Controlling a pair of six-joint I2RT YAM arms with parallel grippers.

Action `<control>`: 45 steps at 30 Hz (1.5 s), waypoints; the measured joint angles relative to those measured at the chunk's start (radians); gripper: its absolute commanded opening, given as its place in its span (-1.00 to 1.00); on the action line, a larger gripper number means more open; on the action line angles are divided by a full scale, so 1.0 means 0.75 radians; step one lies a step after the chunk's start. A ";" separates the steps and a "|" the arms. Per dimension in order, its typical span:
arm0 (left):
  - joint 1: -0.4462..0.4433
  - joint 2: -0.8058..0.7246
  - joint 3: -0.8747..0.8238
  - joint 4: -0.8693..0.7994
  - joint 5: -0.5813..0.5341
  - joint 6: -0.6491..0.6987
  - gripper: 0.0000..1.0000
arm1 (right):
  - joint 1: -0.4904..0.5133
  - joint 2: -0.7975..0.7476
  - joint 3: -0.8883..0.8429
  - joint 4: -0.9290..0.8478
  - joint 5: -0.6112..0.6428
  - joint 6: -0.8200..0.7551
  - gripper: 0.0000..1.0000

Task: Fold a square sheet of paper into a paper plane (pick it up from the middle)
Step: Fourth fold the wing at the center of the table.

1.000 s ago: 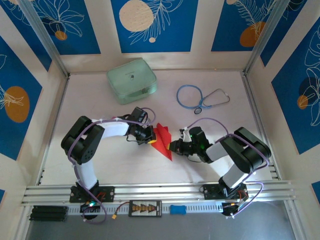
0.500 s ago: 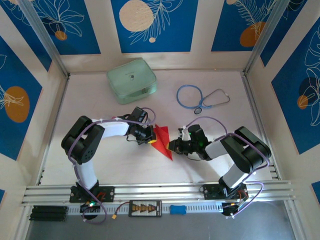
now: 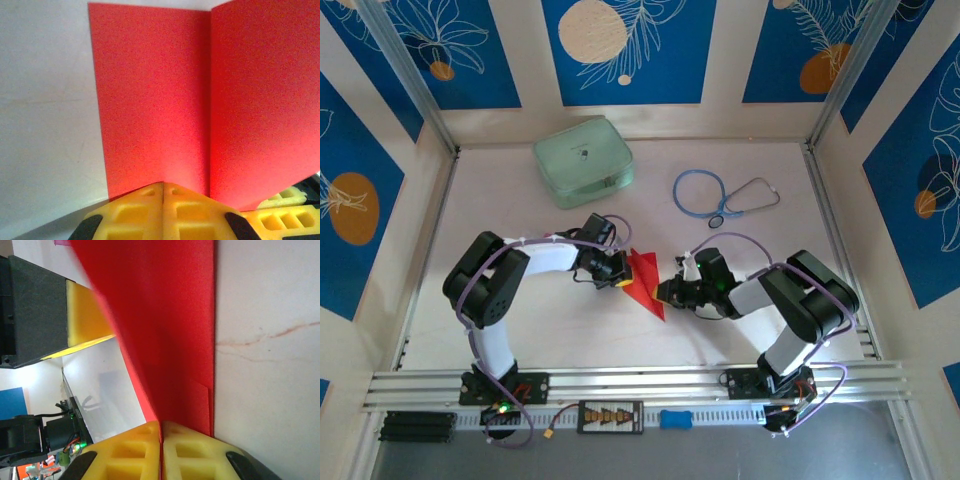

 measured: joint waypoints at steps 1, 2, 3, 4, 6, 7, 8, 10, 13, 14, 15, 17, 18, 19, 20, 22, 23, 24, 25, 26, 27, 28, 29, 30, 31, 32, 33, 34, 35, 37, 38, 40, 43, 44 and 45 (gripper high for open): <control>-0.001 0.000 0.002 -0.003 -0.002 0.007 -0.83 | -0.001 0.005 0.003 0.000 -0.006 0.000 -0.78; -0.001 0.000 0.003 -0.004 -0.004 0.012 -0.81 | -0.003 0.010 0.006 0.001 -0.012 0.001 -0.78; -0.001 -0.001 0.003 -0.004 -0.005 0.019 -0.80 | -0.006 0.015 0.007 0.003 -0.023 0.001 -0.78; -0.001 -0.001 0.004 -0.003 -0.006 0.020 -0.80 | -0.006 0.018 0.009 0.003 -0.033 0.001 -0.78; -0.001 -0.007 0.004 0.007 -0.004 0.021 -0.80 | -0.010 0.024 0.012 0.004 -0.045 0.001 -0.78; -0.002 -0.011 0.004 0.020 0.000 0.021 -0.80 | -0.011 0.028 0.013 0.005 -0.050 0.001 -0.78; -0.003 -0.016 0.004 0.042 0.010 0.020 -0.80 | -0.014 0.031 0.013 0.009 -0.056 0.001 -0.79; -0.011 -0.021 0.004 0.098 0.043 0.019 -0.80 | -0.017 0.034 0.013 0.014 -0.065 0.001 -0.78; -0.028 -0.020 0.011 0.174 0.089 0.007 -0.81 | -0.021 0.039 0.013 0.020 -0.075 0.001 -0.78; -0.035 -0.020 0.012 0.194 0.099 0.003 -0.81 | -0.022 0.039 0.013 0.022 -0.075 0.002 -0.78; -0.042 -0.020 0.014 0.214 0.108 -0.007 -0.80 | -0.023 0.039 0.013 0.023 -0.076 0.001 -0.78; -0.051 -0.020 0.019 0.237 0.113 -0.017 -0.76 | -0.023 0.039 0.013 0.022 -0.077 0.001 -0.78; -0.054 -0.020 0.019 0.247 0.112 -0.020 -0.71 | -0.023 0.038 0.013 0.018 -0.076 0.001 -0.78; -0.055 -0.020 0.019 0.253 0.111 -0.023 -0.62 | -0.023 0.034 0.013 0.012 -0.074 -0.001 -0.78; -0.055 -0.020 0.019 0.254 0.109 -0.021 -0.55 | -0.022 0.027 0.013 0.003 -0.073 -0.005 -0.79; -0.055 -0.024 0.019 0.250 0.096 -0.026 -0.47 | -0.022 0.007 0.015 -0.032 -0.065 -0.016 -0.78; -0.055 -0.028 0.019 0.248 0.089 -0.027 -0.45 | -0.022 -0.002 0.016 -0.050 -0.062 -0.022 -0.78; -0.055 -0.033 0.019 0.248 0.083 -0.028 -0.45 | -0.022 -0.013 0.019 -0.071 -0.056 -0.030 -0.78; -0.055 -0.036 0.019 0.248 0.078 -0.030 -0.45 | -0.022 -0.020 0.023 -0.085 -0.053 -0.036 -0.78; -0.055 -0.037 0.019 0.249 0.076 -0.032 -0.49 | -0.022 -0.024 0.025 -0.094 -0.050 -0.040 -0.78; -0.055 -0.037 0.019 0.249 0.076 -0.034 -0.53 | -0.022 -0.025 0.029 -0.102 -0.049 -0.046 -0.78; -0.055 -0.037 0.019 0.249 0.077 -0.042 -0.58 | -0.021 -0.025 0.032 -0.110 -0.047 -0.046 -0.79; -0.055 -0.037 0.019 0.251 0.077 -0.046 -0.62 | -0.021 -0.025 0.033 -0.112 -0.045 -0.048 -0.79; -0.055 -0.037 0.019 0.254 0.078 -0.053 -0.67 | -0.021 -0.025 0.033 -0.112 -0.045 -0.050 -0.79; -0.055 -0.037 0.019 0.259 0.079 -0.060 -0.69 | -0.021 -0.023 0.033 -0.112 -0.045 -0.050 -0.78; -0.055 -0.036 0.019 0.262 0.081 -0.058 -0.70 | -0.022 -0.022 0.033 -0.111 -0.045 -0.050 -0.78; -0.055 -0.035 0.019 0.267 0.085 -0.063 -0.73 | -0.021 -0.021 0.033 -0.111 -0.045 -0.050 -0.79; -0.055 -0.035 0.019 0.269 0.087 -0.066 -0.74 | -0.022 -0.019 0.033 -0.111 -0.045 -0.050 -0.79; -0.055 -0.034 0.019 0.270 0.088 -0.067 -0.74 | -0.022 -0.017 0.033 -0.110 -0.045 -0.050 -0.78; -0.055 -0.031 0.019 0.277 0.089 -0.067 -0.75 | -0.022 -0.008 0.034 -0.105 -0.047 -0.050 -0.78; -0.055 -0.027 0.019 0.281 0.090 -0.067 -0.75 | -0.022 -0.006 0.034 -0.104 -0.050 -0.050 -0.78; -0.060 -0.013 0.026 0.291 0.093 -0.072 -0.75 | -0.022 -0.006 0.034 -0.102 -0.052 -0.050 -0.78; -0.064 0.009 0.032 0.301 0.097 -0.082 -0.75 | -0.023 -0.005 0.034 -0.101 -0.055 -0.050 -0.78; -0.066 0.014 0.032 0.301 0.098 -0.085 -0.74 | -0.023 -0.005 0.034 -0.101 -0.056 -0.050 -0.78; -0.068 0.020 0.032 0.302 0.098 -0.088 -0.74 | -0.023 -0.004 0.035 -0.101 -0.056 -0.050 -0.78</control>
